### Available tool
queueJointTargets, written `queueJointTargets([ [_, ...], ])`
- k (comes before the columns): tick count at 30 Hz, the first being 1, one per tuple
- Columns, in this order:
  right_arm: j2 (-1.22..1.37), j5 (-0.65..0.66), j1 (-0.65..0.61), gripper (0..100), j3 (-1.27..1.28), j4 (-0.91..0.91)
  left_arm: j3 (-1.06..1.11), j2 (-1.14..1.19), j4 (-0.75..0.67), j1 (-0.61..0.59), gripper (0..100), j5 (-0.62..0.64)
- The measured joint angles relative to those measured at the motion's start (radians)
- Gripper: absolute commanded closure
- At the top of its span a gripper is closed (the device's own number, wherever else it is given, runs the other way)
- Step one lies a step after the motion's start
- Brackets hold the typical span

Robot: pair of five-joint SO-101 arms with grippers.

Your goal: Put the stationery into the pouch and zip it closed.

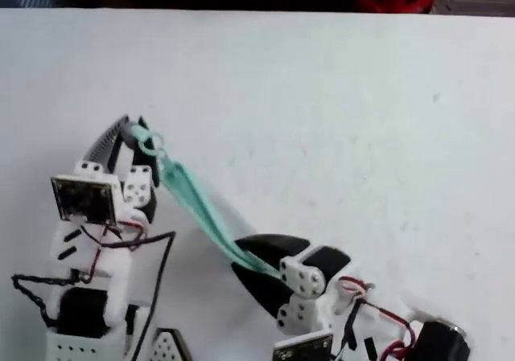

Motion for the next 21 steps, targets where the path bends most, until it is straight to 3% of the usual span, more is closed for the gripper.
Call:
queueJointTargets([
  [17,-0.180,0.055,-0.051,97.8,0.066,0.051,0.000,0.000,0.006,-0.020,98,0.000],
  [19,-0.180,0.055,-0.051,97.8,0.066,0.051,0.000,0.000,0.006,-0.020,95,0.000],
  [21,-0.180,0.048,-0.051,97.8,0.066,0.051,0.000,0.000,0.006,-0.020,86,-0.003],
])
